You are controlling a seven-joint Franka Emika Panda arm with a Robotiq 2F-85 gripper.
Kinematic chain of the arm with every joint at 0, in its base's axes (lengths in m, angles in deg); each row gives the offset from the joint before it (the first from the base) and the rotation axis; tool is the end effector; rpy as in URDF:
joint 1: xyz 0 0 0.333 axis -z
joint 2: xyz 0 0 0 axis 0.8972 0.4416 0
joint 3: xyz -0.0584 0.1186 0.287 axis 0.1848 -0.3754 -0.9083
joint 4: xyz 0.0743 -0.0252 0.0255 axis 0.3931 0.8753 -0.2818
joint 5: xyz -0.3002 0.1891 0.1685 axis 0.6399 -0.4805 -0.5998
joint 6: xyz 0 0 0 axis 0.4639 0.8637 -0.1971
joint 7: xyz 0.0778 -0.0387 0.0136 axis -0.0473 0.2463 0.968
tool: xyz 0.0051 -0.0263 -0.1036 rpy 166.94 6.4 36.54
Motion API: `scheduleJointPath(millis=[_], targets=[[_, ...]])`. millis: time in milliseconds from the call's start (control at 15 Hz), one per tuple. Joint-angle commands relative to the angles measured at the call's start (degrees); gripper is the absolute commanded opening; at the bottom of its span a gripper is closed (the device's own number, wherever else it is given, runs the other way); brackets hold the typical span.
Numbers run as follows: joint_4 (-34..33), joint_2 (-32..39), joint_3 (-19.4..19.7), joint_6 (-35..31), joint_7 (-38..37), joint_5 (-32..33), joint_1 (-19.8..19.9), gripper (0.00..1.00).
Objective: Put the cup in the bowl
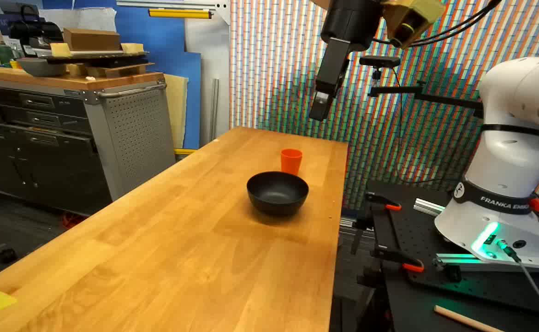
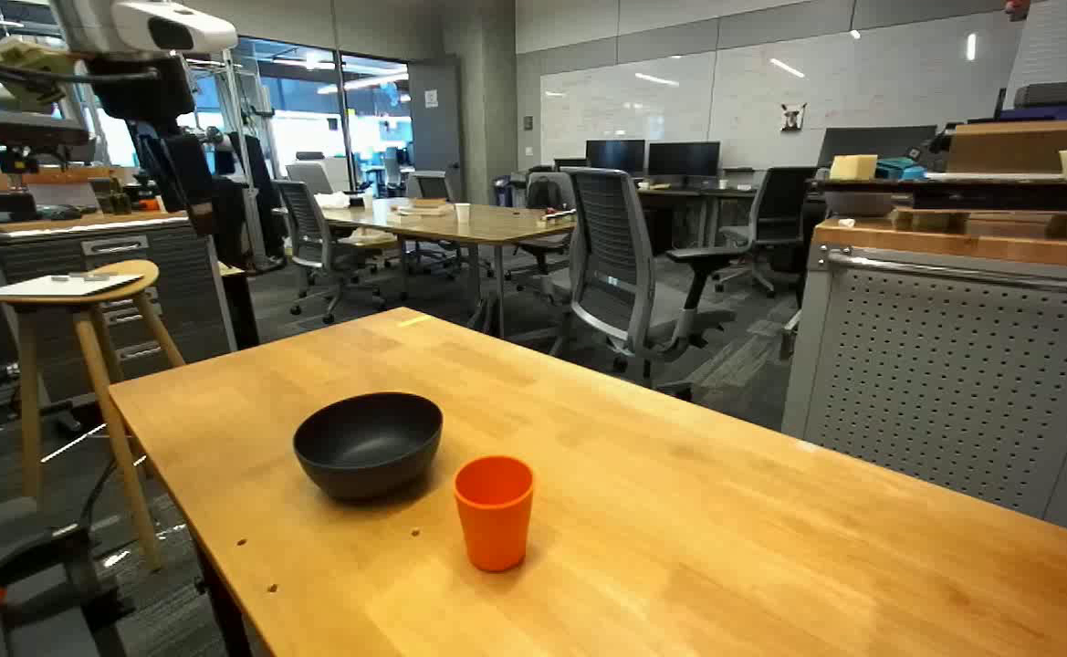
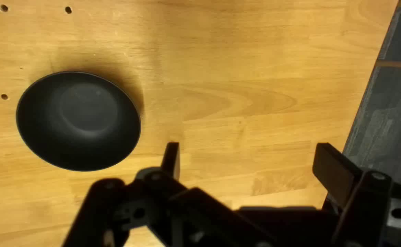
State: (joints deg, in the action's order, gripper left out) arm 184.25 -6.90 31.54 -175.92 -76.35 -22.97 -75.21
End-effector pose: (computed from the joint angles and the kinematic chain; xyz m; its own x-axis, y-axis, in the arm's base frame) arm 0.3582 0.1515 0.4354 0.9852 -0.0243 0.1697 0.0084 -0.9819 -0.1894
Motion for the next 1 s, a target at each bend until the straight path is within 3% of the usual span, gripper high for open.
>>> scheduleJointPath(millis=[0,267,667,867,933], targets=[[-0.15,-0.04,0.22,0.13,-0.12,0.19,-0.18,1.00],[1.58,3.52,-0.09,-8.64,-0.16,7.68,5.09,1.00],[-0.73,16.77,2.63,-23.66,-7.79,28.24,25.54,1.00],[-4.25,24.79,2.97,-25.93,-18.26,41.90,35.40,1.00],[-5.87,26.98,3.71,-24.74,-22.33,46.08,36.74,1.00]])
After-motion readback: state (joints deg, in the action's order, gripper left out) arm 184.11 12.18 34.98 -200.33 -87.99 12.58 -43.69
